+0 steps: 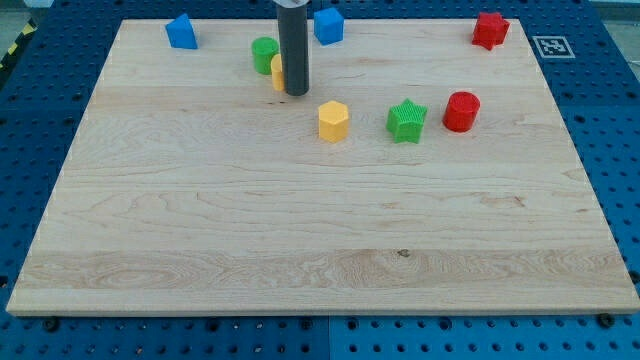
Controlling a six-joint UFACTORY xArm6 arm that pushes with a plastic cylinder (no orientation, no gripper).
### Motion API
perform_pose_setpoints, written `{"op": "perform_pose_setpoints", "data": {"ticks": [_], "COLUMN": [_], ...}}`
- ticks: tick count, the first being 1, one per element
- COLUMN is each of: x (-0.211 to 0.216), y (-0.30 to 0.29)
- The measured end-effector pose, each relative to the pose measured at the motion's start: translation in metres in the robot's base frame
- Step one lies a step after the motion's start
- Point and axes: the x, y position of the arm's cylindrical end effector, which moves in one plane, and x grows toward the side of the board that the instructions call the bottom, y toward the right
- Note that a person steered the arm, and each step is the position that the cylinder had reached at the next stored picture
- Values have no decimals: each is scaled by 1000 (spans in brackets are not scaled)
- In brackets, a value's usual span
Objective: Move the yellow heart to the left center
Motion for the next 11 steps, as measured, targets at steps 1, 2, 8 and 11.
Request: {"op": "perform_pose_setpoints", "data": {"ticks": [1,2,8,11], "x": [0,-14,-39,-14], "y": [23,18,-33,-37]}}
